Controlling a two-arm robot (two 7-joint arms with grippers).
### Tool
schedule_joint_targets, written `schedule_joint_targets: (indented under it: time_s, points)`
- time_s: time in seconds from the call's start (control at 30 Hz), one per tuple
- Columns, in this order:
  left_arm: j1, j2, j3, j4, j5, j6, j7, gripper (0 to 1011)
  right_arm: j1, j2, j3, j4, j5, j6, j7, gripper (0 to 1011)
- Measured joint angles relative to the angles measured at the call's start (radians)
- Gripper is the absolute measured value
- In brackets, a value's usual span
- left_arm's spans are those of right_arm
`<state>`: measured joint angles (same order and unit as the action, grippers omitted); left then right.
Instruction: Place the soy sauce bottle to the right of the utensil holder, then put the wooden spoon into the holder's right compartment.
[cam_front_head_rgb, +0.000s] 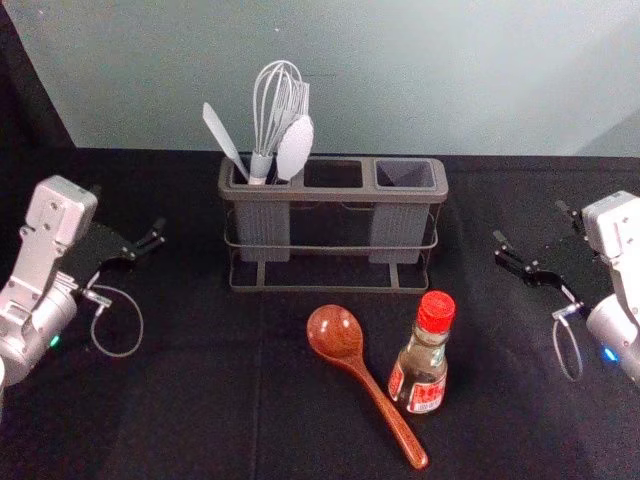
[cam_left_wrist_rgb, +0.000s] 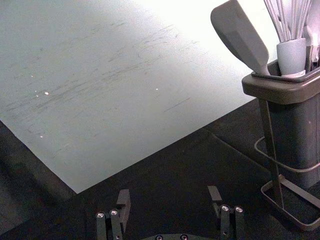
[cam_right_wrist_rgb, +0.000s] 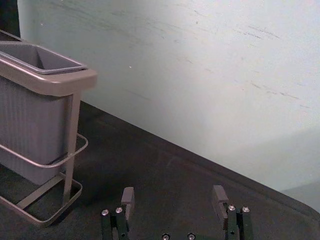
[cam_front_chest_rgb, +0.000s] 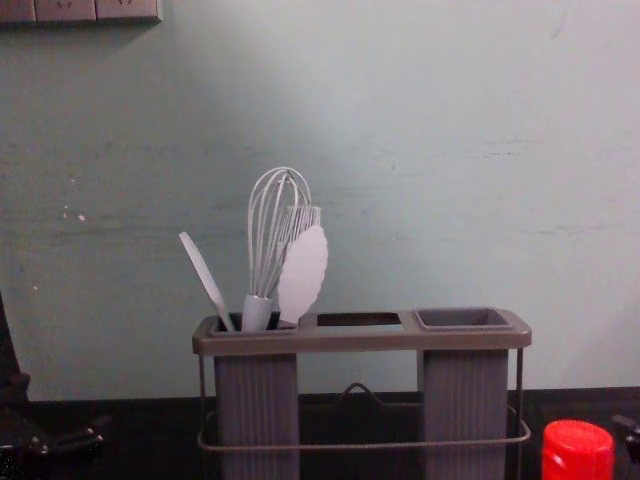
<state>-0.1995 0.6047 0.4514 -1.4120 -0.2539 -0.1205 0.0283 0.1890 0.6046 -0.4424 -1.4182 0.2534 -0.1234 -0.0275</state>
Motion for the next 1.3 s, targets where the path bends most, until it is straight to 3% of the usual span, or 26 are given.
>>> schedule_joint_targets:
  time_s: [0.17,0.5,0.67,0.97,1.1,1.3]
  points:
    - [0.000,0.000,0.000,0.000,0.000,0.000,0.000,1011,-0.043,0.009,0.023,-0.036,0.007,-0.011,0.001,1002]
    - [0.000,0.000,0.000,0.000,0.000,0.000,0.000,1011,-0.209,0.074,0.087,-0.205,0.047,-0.032,0.022,1002]
    - [0.000,0.000,0.000,0.000,0.000,0.000,0.000,1011,-0.296,0.117,0.132,-0.277,0.104,-0.073,0.069,1003]
    - [0.000,0.000,0.000,0.000,0.000,0.000,0.000,1011,-0.450,0.211,0.221,-0.384,0.275,-0.092,0.221,1002]
    - [0.000,0.000,0.000,0.000,0.000,0.000,0.000,1011,-0.495,0.237,0.249,-0.419,0.325,-0.095,0.272,1002]
    - [0.000,0.000,0.000,0.000,0.000,0.000,0.000,1011,-0.541,0.249,0.270,-0.460,0.355,-0.105,0.317,1003]
